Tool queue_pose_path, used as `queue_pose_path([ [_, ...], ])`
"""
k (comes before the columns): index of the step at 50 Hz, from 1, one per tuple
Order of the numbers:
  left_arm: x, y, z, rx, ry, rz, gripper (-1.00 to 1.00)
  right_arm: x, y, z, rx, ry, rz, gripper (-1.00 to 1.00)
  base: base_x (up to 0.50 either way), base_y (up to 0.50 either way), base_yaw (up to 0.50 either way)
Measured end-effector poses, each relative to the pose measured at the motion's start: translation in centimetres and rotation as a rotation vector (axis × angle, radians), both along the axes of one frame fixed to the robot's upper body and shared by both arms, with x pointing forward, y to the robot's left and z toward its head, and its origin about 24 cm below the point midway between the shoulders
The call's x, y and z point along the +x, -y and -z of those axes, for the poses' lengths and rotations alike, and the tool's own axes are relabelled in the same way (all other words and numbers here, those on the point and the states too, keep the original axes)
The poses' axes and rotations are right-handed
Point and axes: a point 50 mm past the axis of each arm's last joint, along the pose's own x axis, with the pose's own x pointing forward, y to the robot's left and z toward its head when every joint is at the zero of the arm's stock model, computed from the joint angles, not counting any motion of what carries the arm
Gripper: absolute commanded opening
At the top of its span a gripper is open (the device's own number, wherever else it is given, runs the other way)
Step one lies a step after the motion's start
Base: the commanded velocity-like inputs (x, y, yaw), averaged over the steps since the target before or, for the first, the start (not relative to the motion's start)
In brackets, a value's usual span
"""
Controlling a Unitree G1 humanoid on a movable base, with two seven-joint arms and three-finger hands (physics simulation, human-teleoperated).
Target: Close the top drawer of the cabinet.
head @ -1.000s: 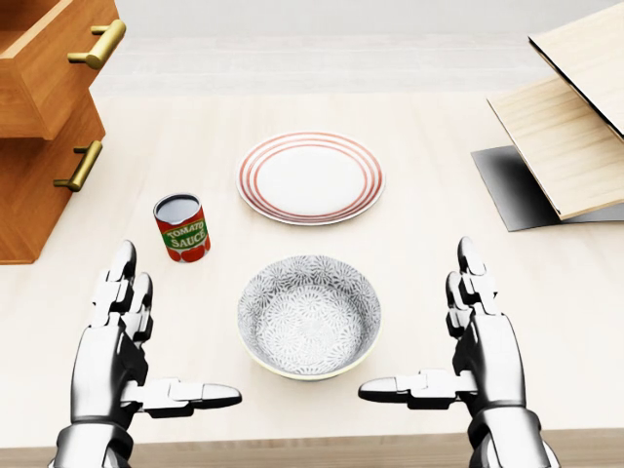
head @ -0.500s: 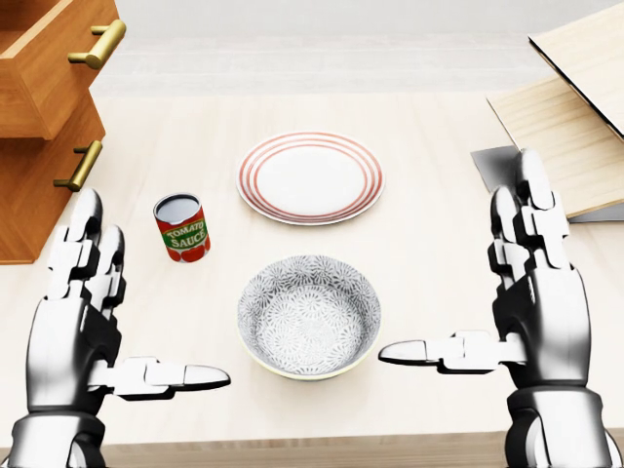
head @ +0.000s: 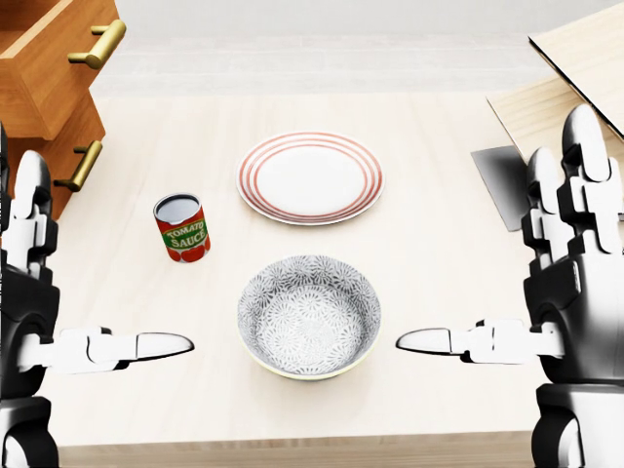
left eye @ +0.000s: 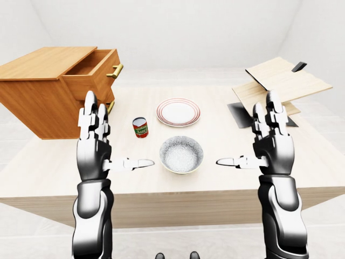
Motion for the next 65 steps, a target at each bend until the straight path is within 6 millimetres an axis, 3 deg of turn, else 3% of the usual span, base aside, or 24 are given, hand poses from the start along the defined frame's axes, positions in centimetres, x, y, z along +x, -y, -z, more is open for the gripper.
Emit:
queue_pose_path([
  [27, -1.8, -0.7, -4.2, 0.012, 0.209, -0.034, 1.0, -2.0, 0.2, -4.3, -0.039, 0.213, 0.006, 1.0, 0.0, 0.0, 0.0],
  [57, -1.9, -0.7, -4.6, 0.053, 0.225, -0.06, 1.0, -2.0, 0.6, -4.2, -0.043, 0.207, 0.02, 1.0, 0.0, 0.0, 0.0],
  [65, -1.8, -0.6, -4.6, 0.054, 0.226, -0.056, 1.0, -1.8, 0.5, -3.9, -0.067, 0.187, 0.019, 1.0, 0.0, 0.5, 0.0],
])
